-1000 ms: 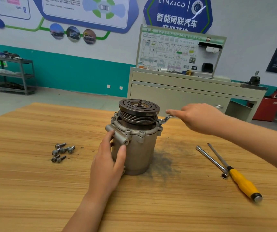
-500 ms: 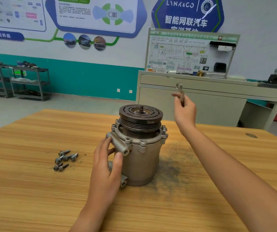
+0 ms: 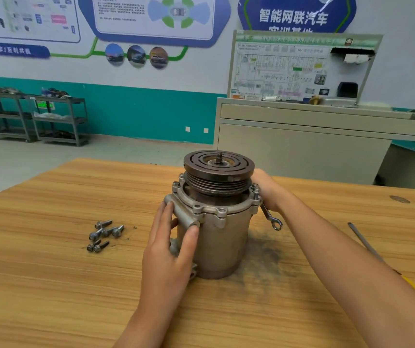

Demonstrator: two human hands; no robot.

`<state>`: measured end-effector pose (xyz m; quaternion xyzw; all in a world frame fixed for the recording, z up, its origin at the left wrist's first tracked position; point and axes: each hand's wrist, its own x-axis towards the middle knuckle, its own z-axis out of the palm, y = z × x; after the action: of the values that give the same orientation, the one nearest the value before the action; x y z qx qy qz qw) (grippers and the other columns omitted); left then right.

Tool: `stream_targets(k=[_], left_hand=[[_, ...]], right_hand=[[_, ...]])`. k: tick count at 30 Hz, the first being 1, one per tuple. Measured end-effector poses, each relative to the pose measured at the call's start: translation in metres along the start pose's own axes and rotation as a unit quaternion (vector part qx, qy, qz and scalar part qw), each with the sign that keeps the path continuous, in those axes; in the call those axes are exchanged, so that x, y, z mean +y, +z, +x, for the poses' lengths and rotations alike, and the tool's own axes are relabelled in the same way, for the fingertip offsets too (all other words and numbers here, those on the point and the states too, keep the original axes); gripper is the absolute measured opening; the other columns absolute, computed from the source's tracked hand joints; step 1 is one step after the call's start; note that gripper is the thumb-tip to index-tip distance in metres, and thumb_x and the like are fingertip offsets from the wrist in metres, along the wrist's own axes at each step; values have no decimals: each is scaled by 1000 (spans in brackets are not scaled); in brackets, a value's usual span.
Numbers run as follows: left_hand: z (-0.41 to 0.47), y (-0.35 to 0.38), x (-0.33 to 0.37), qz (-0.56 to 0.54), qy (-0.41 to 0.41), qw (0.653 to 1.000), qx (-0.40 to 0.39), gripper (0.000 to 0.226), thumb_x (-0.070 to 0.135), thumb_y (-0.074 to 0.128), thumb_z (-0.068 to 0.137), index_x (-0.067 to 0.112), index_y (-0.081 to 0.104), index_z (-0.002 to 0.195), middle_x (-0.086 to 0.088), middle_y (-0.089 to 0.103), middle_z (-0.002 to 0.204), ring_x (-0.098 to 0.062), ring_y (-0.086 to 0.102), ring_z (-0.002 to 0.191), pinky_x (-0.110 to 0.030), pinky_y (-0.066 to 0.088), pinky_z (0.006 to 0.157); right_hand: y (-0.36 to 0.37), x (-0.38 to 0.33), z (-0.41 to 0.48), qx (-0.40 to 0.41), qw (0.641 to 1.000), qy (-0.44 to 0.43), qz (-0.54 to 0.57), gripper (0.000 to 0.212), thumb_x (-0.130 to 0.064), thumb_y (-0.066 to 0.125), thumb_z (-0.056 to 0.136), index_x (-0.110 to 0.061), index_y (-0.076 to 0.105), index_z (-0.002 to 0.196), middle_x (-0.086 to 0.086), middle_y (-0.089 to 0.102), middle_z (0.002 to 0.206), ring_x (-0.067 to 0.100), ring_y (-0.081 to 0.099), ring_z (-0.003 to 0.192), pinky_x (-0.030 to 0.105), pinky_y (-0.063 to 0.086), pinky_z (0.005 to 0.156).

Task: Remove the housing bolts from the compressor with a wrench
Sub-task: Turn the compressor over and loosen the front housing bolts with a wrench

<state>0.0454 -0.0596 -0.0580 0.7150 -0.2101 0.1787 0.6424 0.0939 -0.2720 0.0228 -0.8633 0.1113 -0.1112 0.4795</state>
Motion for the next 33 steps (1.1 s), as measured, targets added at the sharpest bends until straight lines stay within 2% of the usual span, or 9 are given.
stream_targets(k=[2,4,7,9,12,17,23,29,33], left_hand=[[2,0,1,1,-10,1000,0,68,64,45,69,41,32,132,15,35,145,-10,40,133,-43,39,107],[7,-3,1,-14,-24,999,-22,63,59,48,73,40,36,132,11,40,145,5,46,123,-23,42,102],[22,-6,-2,-23,-54,996,-64,38,37,55,88,40,44,125,9,39,145,32,46,89,6,35,69],[35,-8,-3,-22,-95,991,-88,33,35,57,89,35,54,122,7,44,143,22,53,94,1,39,71],[52,-7,8,-18,-164,981,-102,31,37,61,87,30,59,117,4,57,127,-12,53,116,-31,45,93],[32,-12,56,-53,-23,998,9,17,18,63,87,34,65,83,24,66,73,5,60,73,-4,44,59],[-3,2,92,90,93,982,-139,14,36,69,77,33,62,90,13,60,77,0,55,70,-9,42,63],[3,9,94,146,126,975,-110,14,27,66,85,15,70,92,3,64,84,-7,55,77,-16,41,67],[14,-1,112,30,152,988,-30,4,21,63,87,22,64,91,10,63,79,0,58,74,-17,48,68]], right_hand=[[1,0,-6,11,1000,2,25,23,-17,42,95,-9,58,80,4,60,84,15,51,77,32,41,72],[-1,0,-18,37,998,11,52,24,-20,45,94,-12,55,73,2,61,75,13,52,69,27,39,60],[-12,11,-48,76,988,35,132,23,-25,51,92,-17,58,72,-1,55,53,12,47,46,20,32,45],[-20,23,-77,104,975,35,195,17,-23,50,93,-15,59,81,-3,36,42,9,29,35,17,21,38],[-29,37,-126,138,961,28,238,12,-20,48,94,-12,57,90,-9,27,37,5,21,30,16,16,32],[-19,42,-174,165,960,6,227,12,-21,50,93,-18,61,88,-10,29,38,5,24,32,16,18,32],[-8,37,-179,187,945,17,268,14,-19,53,92,-21,59,80,-8,28,41,4,23,33,15,17,32],[-1,39,-184,178,949,13,260,20,-20,54,92,-25,55,111,-12,28,39,2,25,32,14,22,32],[0,36,-187,171,948,9,269,29,-20,54,91,-40,44,110,-11,28,40,2,25,33,15,23,32]])
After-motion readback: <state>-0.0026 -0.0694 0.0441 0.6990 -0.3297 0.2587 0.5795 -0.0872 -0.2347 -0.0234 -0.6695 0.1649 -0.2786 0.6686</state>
